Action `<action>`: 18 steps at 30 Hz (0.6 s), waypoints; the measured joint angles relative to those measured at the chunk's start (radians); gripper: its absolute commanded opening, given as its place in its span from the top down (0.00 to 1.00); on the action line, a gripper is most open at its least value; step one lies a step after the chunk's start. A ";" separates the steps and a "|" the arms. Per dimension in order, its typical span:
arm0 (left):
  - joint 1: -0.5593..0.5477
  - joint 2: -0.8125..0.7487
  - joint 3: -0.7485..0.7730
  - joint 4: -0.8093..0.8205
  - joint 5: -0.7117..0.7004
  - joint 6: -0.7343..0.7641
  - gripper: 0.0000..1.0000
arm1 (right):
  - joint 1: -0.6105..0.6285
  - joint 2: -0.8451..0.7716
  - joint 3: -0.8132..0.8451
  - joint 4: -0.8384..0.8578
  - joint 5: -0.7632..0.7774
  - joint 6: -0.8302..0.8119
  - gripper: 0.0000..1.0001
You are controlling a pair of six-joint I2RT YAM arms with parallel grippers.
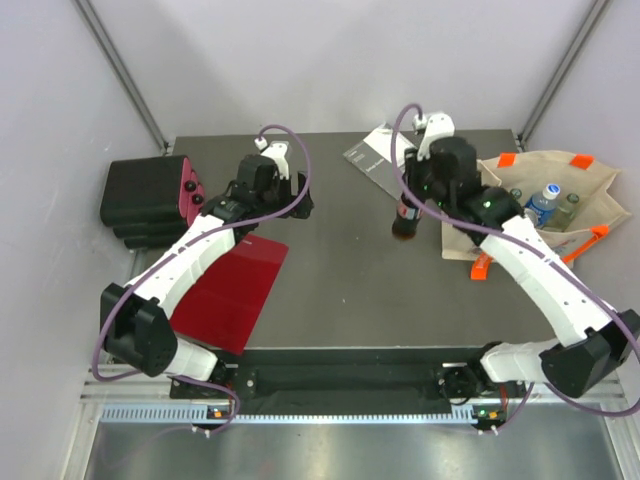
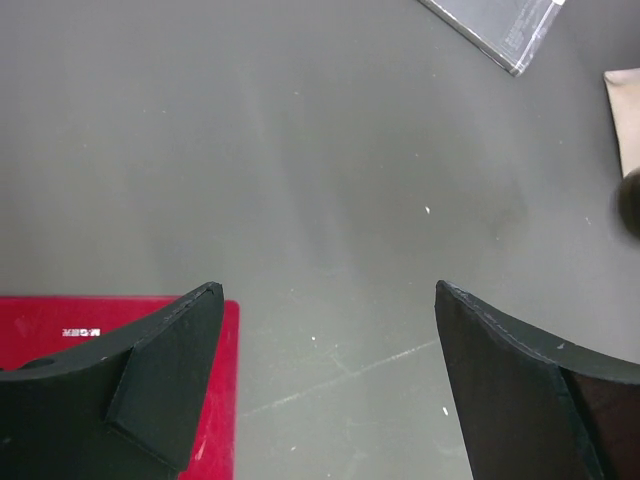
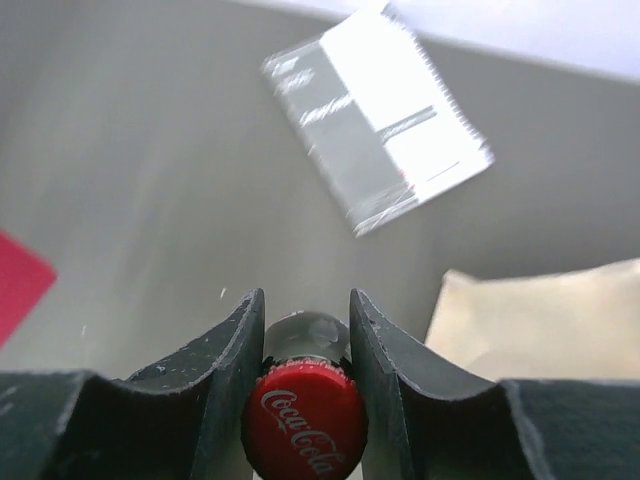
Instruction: Place the beverage into the canvas bag
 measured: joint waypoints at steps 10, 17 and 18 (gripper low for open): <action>0.001 -0.017 -0.004 0.007 0.006 -0.004 0.10 | -0.106 0.037 0.220 -0.074 -0.021 -0.038 1.00; 0.002 -0.019 -0.006 0.008 0.012 -0.006 0.10 | -0.272 0.055 0.386 -0.140 -0.052 -0.034 1.00; 0.002 -0.019 -0.007 0.008 0.011 -0.006 0.10 | -0.290 0.058 0.414 -0.141 -0.052 -0.036 1.00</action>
